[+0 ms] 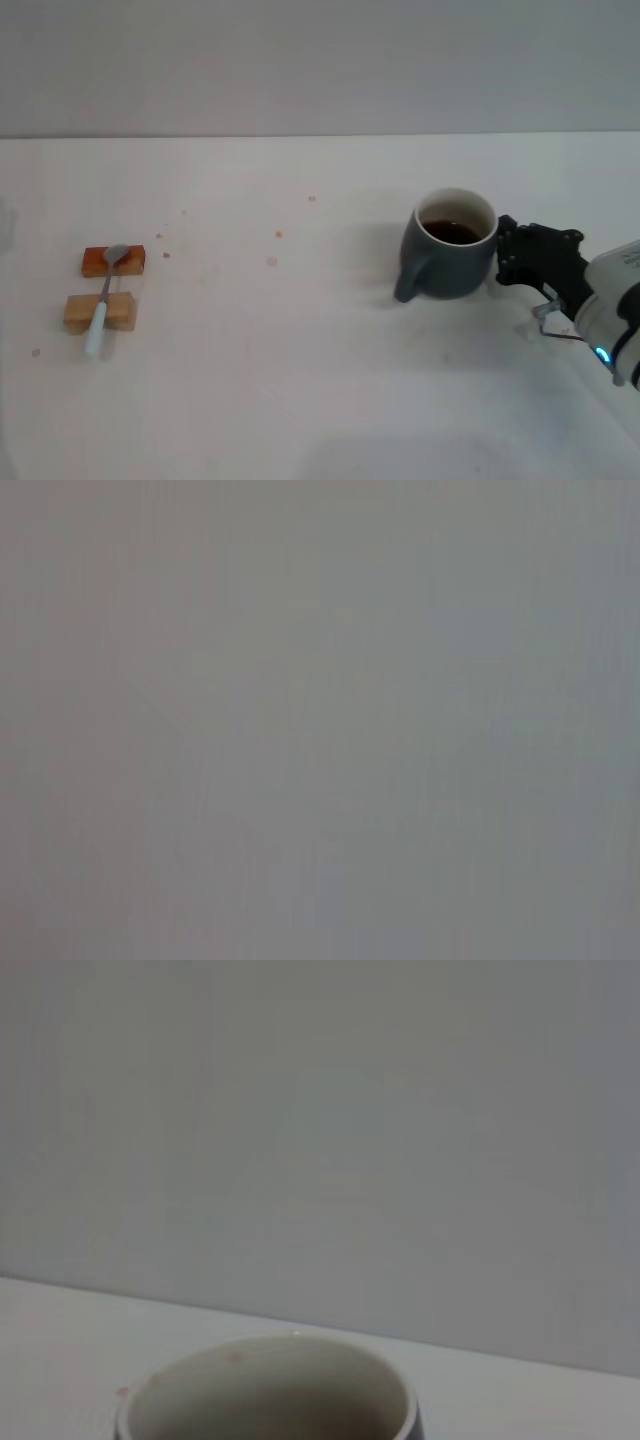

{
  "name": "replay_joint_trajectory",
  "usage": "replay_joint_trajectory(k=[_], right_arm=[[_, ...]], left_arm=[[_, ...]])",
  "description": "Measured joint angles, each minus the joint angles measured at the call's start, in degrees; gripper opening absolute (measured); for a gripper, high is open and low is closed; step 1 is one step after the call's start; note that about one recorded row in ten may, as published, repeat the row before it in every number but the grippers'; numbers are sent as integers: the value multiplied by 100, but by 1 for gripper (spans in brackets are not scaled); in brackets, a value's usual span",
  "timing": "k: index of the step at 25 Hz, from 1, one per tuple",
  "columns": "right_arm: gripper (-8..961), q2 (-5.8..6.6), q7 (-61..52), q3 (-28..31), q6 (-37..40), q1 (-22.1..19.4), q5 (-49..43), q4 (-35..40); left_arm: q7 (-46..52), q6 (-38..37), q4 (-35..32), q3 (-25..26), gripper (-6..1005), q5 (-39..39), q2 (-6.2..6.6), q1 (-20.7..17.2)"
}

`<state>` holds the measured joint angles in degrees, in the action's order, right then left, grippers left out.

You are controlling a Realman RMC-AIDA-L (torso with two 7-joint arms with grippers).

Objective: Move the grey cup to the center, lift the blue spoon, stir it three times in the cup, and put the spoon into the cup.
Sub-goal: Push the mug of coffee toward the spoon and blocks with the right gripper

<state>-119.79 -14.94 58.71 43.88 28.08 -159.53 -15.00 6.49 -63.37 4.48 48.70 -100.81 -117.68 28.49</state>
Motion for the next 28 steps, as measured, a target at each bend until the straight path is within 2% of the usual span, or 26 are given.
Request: replay_joint_trajectory(k=[14, 22, 28], right_arm=[[29, 12, -6, -423, -467, 219, -10, -339], [29, 18, -9, -726, -811, 498, 6, -565], [29, 1, -11, -743, -904, 656, 7, -598]], left_arm=[[2, 0, 0, -2, 832, -6, 0, 3], [2, -1, 0, -1, 831, -33, 0, -5], [2, -16, 0, -2, 831, -36, 0, -11]])
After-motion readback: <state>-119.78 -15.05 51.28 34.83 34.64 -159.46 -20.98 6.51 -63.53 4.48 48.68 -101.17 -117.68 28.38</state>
